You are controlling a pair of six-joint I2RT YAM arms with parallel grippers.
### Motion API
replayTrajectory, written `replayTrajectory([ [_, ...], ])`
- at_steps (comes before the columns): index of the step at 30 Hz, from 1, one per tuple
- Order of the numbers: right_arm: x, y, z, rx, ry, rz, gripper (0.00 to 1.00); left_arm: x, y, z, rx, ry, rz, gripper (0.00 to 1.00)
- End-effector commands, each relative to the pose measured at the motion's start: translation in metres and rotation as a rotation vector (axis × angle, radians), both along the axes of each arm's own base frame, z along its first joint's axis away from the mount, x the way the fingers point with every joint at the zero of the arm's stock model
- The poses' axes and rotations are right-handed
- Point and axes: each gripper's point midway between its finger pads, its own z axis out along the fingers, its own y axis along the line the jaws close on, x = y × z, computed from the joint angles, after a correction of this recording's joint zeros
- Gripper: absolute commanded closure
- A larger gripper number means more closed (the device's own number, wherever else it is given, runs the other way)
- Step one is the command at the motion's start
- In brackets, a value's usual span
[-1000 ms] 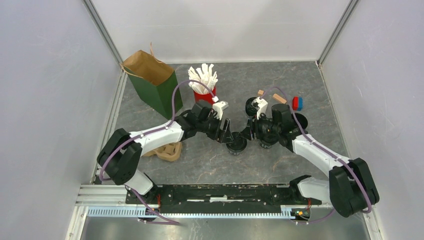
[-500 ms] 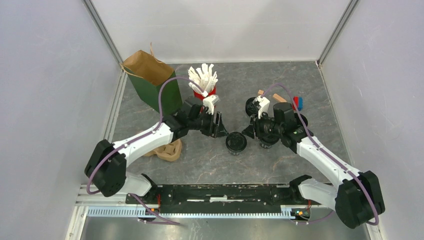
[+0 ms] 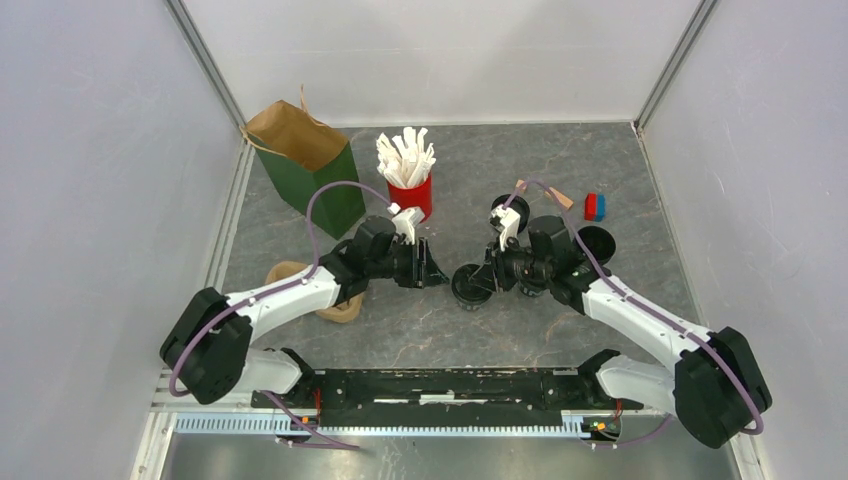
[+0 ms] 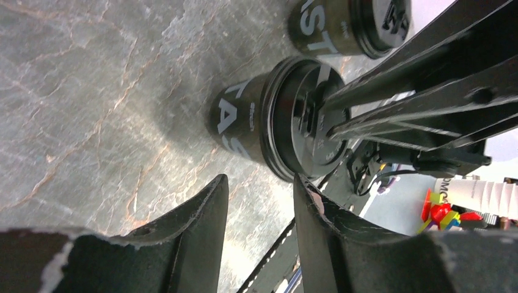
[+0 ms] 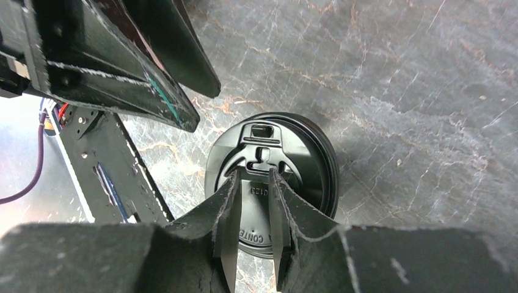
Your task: Pack the takeout coffee
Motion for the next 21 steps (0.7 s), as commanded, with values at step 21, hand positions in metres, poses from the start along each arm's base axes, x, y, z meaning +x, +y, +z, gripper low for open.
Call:
replayTrajectory([
  [21,-0.011,-0.012,-0.038,-0.034,0.021,-0.032,0.71,0.005,-0.016,-0.032,-0.066,0.113,0.047,0.53],
])
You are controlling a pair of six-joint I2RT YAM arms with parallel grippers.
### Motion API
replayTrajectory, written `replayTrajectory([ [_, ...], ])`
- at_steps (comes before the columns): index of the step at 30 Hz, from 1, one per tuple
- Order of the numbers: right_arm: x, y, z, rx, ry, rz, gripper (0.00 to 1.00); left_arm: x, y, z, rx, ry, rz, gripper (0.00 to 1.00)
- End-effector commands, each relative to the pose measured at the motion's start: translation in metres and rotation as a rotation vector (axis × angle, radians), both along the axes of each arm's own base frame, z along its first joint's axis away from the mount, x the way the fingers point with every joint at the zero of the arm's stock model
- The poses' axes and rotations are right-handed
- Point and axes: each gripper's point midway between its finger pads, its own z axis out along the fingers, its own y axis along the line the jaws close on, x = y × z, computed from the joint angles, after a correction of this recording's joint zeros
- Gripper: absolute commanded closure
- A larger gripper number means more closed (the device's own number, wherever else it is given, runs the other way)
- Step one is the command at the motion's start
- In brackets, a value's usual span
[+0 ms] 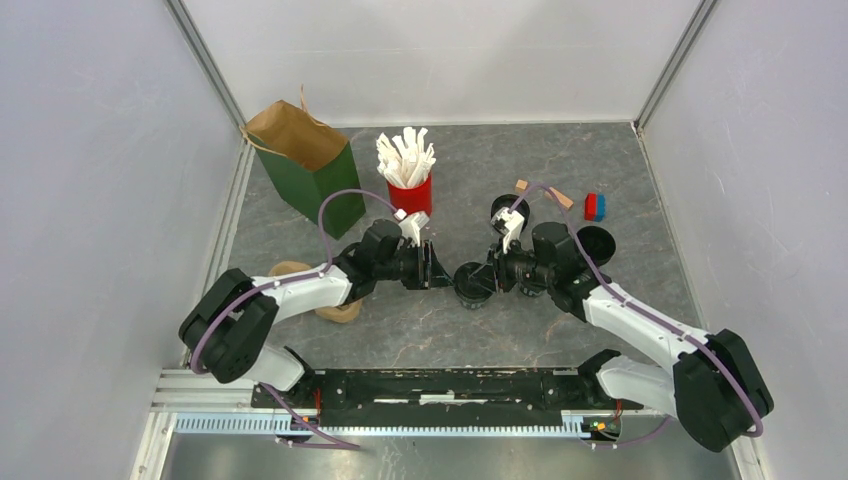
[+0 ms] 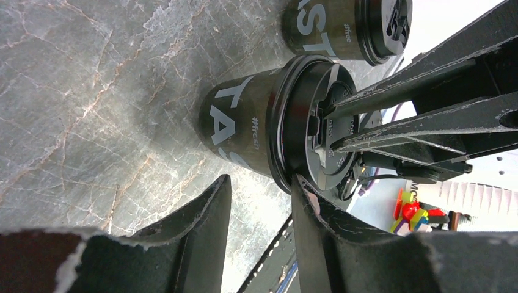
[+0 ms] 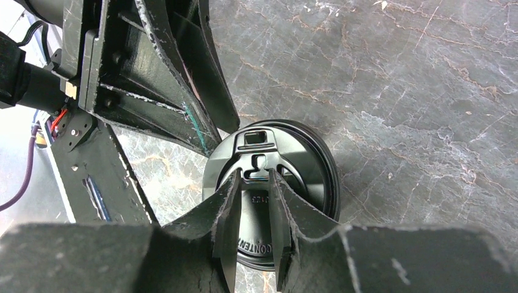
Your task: Pack the takeout coffee
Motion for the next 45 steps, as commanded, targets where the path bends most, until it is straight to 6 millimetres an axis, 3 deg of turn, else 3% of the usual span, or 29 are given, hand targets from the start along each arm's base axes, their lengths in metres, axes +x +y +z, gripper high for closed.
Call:
replayTrajectory([
  [1,-0.015,-0.014,-0.032,-0.072,0.070,-0.025,0.71,-0.002,0.007,-0.019,0.039,0.051,0.051,0.53],
  [7,-0.019,-0.021,-0.043,-0.092,0.081,-0.050,0.70,-0.016,0.026,-0.055,0.143,0.080,0.075,0.56],
  [12,-0.017,-0.020,-0.038,-0.086,0.076,-0.053,0.70,-0.017,0.023,-0.042,0.124,0.056,0.053,0.56],
  [16,-0.012,-0.016,-0.025,-0.065,0.054,-0.054,0.64,-0.011,0.021,-0.017,0.114,0.002,0.043,0.52],
  [19,-0.006,-0.009,-0.001,-0.046,0.020,-0.024,0.56,0.001,0.021,0.018,0.119,-0.073,0.058,0.44],
  [23,0.005,-0.007,0.034,-0.043,-0.040,-0.030,0.46,0.017,0.042,0.058,0.252,-0.165,0.112,0.33],
  [27,0.010,-0.008,0.056,-0.064,-0.084,-0.017,0.29,0.031,0.093,0.090,0.446,-0.238,0.281,0.19],
  [29,0.013,-0.013,0.060,-0.093,-0.109,-0.032,0.20,0.032,0.122,0.102,0.519,-0.268,0.375,0.01],
  [34,0.020,-0.024,0.069,-0.133,-0.176,-0.074,0.02,0.026,0.193,0.118,0.638,-0.261,0.632,0.00],
  [39,0.023,-0.030,0.074,-0.147,-0.209,-0.103,0.02,0.012,0.264,0.109,0.744,-0.164,0.945,0.00],
  [43,0.021,-0.028,0.077,-0.137,-0.221,-0.088,0.02,-0.007,0.310,0.096,0.833,-0.051,1.170,0.00],
  [45,0.020,-0.028,0.077,-0.132,-0.226,-0.080,0.02,-0.016,0.322,0.091,0.809,0.043,1.293,0.09],
])
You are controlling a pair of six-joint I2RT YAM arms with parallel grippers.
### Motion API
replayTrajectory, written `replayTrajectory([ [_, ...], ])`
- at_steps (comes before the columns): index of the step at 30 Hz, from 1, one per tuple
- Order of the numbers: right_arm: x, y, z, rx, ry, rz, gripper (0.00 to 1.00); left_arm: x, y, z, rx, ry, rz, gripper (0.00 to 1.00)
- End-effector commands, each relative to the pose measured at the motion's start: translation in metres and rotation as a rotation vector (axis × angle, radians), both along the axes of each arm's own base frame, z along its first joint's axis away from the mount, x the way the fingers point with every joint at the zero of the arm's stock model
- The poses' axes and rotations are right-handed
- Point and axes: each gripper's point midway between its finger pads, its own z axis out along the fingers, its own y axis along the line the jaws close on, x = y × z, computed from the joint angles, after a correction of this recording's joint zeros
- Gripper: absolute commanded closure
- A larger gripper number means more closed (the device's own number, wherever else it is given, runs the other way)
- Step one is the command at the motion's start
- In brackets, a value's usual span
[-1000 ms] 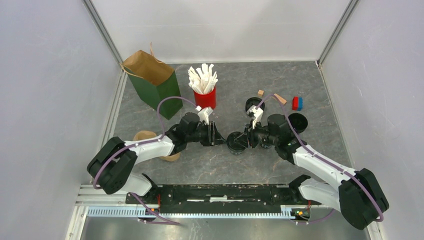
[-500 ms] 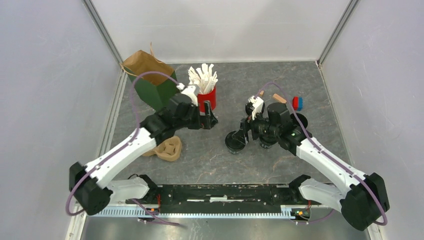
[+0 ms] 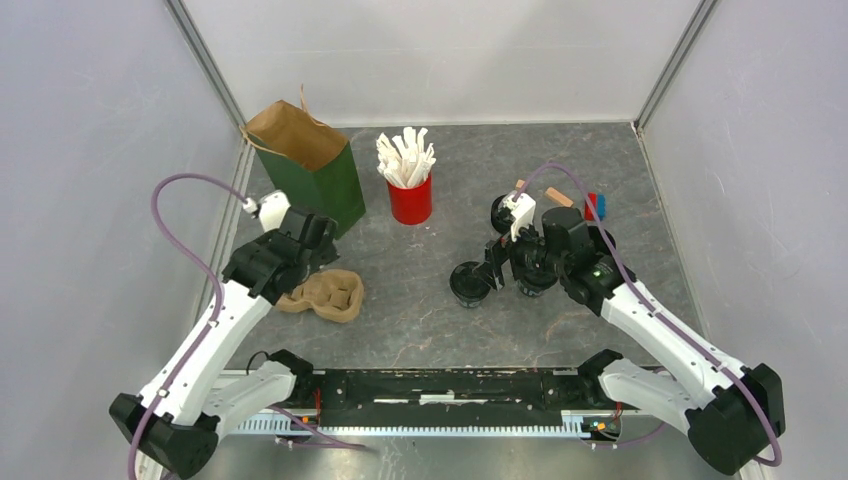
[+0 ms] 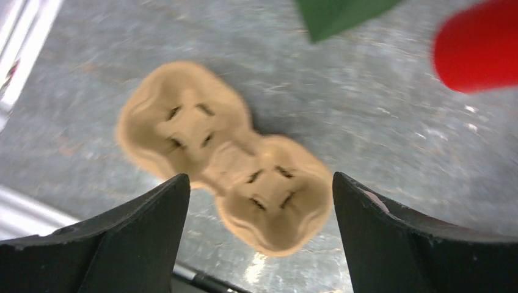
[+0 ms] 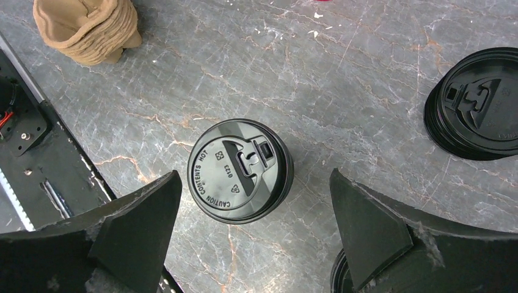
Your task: Pack the takeout coffee
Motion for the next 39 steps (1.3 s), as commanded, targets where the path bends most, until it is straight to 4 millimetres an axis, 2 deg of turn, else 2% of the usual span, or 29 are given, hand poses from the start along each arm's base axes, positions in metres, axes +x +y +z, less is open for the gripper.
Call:
replayTrajectory([
  [1,0.006,0.001,0.023,0.019,-0.085,0.009,0.02,-0.030,0.050,-0.014,-0.014,0.038,0.394,0.14],
  [3,0.005,0.001,0.021,0.015,-0.086,0.015,0.02,-0.035,0.054,-0.016,-0.064,0.055,0.489,0.21],
  [8,0.004,0.000,0.013,0.001,-0.082,0.023,0.02,-0.025,0.049,-0.014,-0.140,0.077,0.555,0.22],
  [12,0.009,-0.006,0.003,-0.031,-0.079,-0.014,0.02,-0.023,0.066,-0.009,-0.082,0.064,0.653,0.23],
  [14,0.010,-0.007,0.001,-0.042,-0.073,-0.016,0.02,-0.014,0.071,0.005,-0.054,0.035,0.657,0.22],
  [16,0.008,-0.006,0.000,-0.041,-0.070,-0.007,0.02,-0.002,0.078,0.031,-0.011,-0.019,0.641,0.19],
  [19,0.011,-0.009,0.002,-0.047,-0.083,-0.026,0.02,0.003,0.094,0.076,0.045,-0.122,0.707,0.18],
  [22,0.014,-0.012,0.003,-0.058,-0.090,-0.047,0.02,0.026,0.092,0.108,0.043,-0.206,0.657,0.18],
  [27,0.013,-0.010,0.000,-0.050,-0.072,-0.044,0.02,0.071,0.087,0.144,0.128,-0.268,0.540,0.15],
  [29,0.011,-0.008,0.001,-0.036,-0.070,-0.035,0.02,0.084,0.091,0.152,0.179,-0.285,0.547,0.14],
  [32,0.008,-0.006,0.003,-0.016,-0.070,-0.026,0.02,0.107,0.088,0.154,0.199,-0.280,0.542,0.14],
  [39,0.004,-0.005,0.005,-0.006,-0.070,-0.013,0.02,0.149,0.078,0.126,0.167,-0.216,0.529,0.15],
])
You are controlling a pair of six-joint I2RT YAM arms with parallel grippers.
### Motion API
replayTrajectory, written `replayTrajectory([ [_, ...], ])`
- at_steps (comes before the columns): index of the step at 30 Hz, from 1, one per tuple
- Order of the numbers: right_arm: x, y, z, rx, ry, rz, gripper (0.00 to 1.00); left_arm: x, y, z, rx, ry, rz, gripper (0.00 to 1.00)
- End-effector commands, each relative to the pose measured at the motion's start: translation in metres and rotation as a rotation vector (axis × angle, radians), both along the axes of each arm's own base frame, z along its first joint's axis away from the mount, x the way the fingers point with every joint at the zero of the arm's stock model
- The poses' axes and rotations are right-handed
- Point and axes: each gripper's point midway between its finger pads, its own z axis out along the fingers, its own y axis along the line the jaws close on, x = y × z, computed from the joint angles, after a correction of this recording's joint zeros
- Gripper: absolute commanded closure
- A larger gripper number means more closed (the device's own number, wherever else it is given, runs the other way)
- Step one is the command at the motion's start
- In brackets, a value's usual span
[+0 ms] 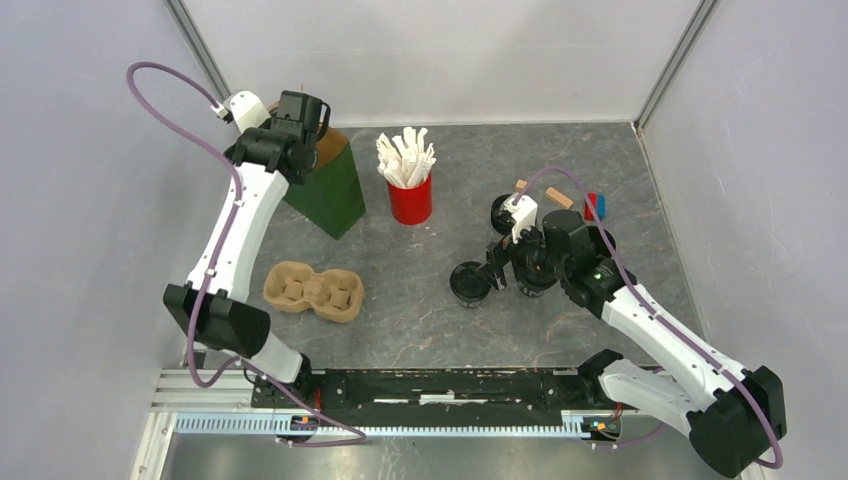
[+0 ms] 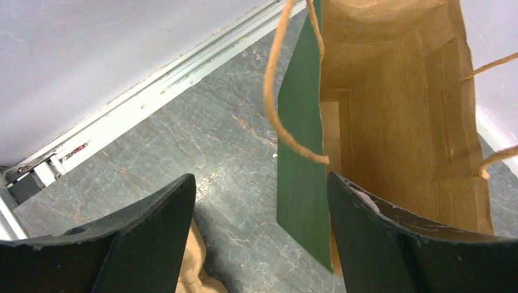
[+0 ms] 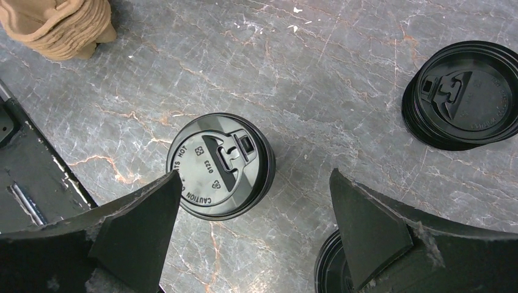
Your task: Pack the takeout coffee
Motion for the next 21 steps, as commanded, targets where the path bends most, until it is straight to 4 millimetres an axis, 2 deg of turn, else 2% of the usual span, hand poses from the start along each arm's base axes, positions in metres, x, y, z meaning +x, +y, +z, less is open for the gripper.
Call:
replayTrajectory([
  [1,-0.002,0.006,0.011,0.043,-0.030,0.023,0.02,0.024,0.006,0.004,0.000,-0.032,0.009,0.15],
  [6,-0.003,0.005,0.012,0.039,-0.034,0.030,0.02,0.042,0.009,-0.010,-0.012,-0.013,0.004,0.14],
  [13,-0.001,0.007,0.012,0.038,-0.028,0.036,0.02,0.054,0.007,-0.029,-0.014,0.034,-0.010,0.16],
  [16,-0.001,0.007,0.012,0.035,-0.028,0.035,0.02,0.056,0.007,-0.033,-0.014,0.045,-0.014,0.22],
  [21,0.000,0.007,0.012,0.030,-0.029,0.034,0.02,0.053,0.008,-0.029,0.001,0.055,-0.031,0.46],
])
